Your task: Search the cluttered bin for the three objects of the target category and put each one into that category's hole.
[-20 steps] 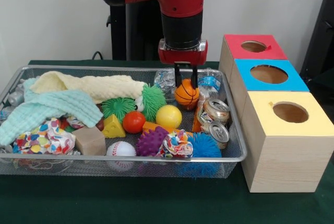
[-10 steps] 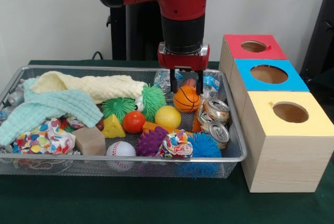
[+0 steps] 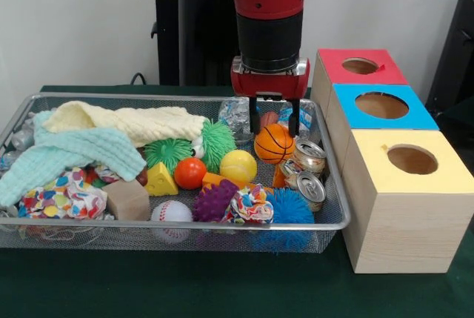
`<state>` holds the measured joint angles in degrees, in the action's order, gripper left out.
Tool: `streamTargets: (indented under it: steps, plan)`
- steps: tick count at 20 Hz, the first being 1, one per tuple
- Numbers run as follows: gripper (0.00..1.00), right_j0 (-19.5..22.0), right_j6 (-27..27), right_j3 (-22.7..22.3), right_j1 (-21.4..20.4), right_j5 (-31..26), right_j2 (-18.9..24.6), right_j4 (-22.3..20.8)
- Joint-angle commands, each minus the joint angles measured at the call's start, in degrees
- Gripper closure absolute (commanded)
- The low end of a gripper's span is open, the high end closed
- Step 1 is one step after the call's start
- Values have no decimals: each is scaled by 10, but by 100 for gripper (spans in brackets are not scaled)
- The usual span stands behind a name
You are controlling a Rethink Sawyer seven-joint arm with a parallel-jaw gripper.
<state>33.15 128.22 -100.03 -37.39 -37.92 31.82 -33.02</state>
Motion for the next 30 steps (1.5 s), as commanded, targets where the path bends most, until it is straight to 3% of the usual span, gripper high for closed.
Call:
streamTargets:
  steps: [1, 5, 6, 12, 17, 18, 25, 30]
  plan:
    - [0, 16, -151, 53, -10, -103, 42, 16]
    - [0, 25, -171, 51, -14, -96, 54, 3]
    - [100, 35, -175, 44, -11, -86, 64, -3]
    - [100, 62, -158, -1, -6, -26, 75, -22]
    - [100, 78, -152, -31, -14, -13, 88, -32]
    - [0, 81, -151, -37, -15, -11, 90, -33]
    - [0, 80, -99, -53, -13, 1, 70, -48]
    - [0, 93, -80, -66, 5, 50, 60, -73]
